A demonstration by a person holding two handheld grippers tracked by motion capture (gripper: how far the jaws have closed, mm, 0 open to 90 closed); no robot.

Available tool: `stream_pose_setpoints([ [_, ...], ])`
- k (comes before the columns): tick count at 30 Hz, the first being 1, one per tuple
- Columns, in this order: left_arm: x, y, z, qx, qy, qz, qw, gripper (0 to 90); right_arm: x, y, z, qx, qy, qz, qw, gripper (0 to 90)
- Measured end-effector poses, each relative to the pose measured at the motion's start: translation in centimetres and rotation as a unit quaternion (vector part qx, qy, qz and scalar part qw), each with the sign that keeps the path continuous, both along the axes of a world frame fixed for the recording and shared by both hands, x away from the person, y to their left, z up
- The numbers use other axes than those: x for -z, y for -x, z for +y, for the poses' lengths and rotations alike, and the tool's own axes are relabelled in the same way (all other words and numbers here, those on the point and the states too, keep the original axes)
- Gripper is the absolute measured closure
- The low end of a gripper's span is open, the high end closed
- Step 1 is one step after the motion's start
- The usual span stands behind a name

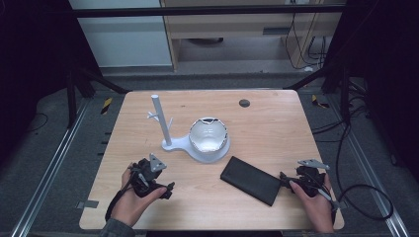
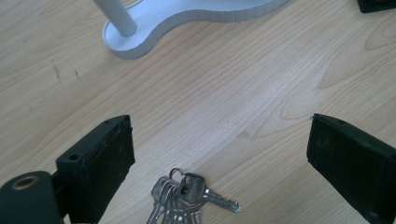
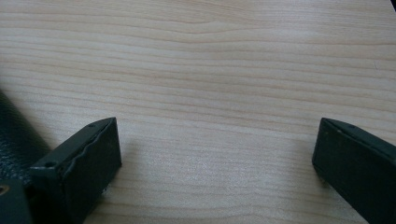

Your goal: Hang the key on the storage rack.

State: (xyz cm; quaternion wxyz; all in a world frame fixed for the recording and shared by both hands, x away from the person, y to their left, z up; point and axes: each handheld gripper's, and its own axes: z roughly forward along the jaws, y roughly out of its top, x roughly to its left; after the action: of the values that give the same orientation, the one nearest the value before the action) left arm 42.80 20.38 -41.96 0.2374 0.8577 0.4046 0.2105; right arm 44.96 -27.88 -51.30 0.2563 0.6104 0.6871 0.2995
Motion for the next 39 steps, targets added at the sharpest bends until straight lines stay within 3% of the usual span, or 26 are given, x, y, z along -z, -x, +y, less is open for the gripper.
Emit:
stream_pose_setpoints([
  [5, -0.1, -0.3, 1.6, -0.028, 0.002, 0.006, 0.9996, 8.7, 0.0, 0.1, 0.0, 0.002, 0.0, 0.001, 1.0, 1.5],
  [10, 0.4, -0.7, 2.9, -0.037, 0.001, 0.04, 0.9985, 17.2, 0.0, 0.3, 0.0, -0.001, 0.001, 0.0, 1.0, 1.5],
  [17, 1.5, -1.7, 3.4, -0.034, 0.014, 0.084, 0.9958, 29.5, 0.0, 0.3, 0.0, -0.002, 0.002, 0.0, 1.0, 1.4],
  [20, 2.0, -1.8, 3.2, -0.029, 0.008, 0.095, 0.995, 33.4, 0.0, 0.2, 0.1, 0.0, 0.001, 0.001, 1.0, 0.9],
  [23, 2.2, -1.6, 3.2, -0.023, -0.014, 0.097, 0.9949, 40.5, 0.0, 0.2, 0.1, 0.001, 0.001, 0.002, 1.0, 0.8],
  [30, 2.8, -1.3, 3.6, -0.011, -0.009, 0.13, 0.9915, 50.4, 0.0, 0.4, 0.1, -0.009, 0.001, 0.0, 1.0, 1.5],
  [32, 3.2, -1.3, 3.5, -0.005, -0.018, 0.137, 0.9903, 51.2, 0.0, 0.5, 0.1, -0.01, 0.001, 0.0, 0.9999, 1.6],
  [39, 3.4, -1.6, 4.0, -0.004, -0.015, 0.14, 0.99, 54.7, 0.0, 0.4, 0.1, -0.011, 0.001, 0.0, 0.9999, 1.5],
])
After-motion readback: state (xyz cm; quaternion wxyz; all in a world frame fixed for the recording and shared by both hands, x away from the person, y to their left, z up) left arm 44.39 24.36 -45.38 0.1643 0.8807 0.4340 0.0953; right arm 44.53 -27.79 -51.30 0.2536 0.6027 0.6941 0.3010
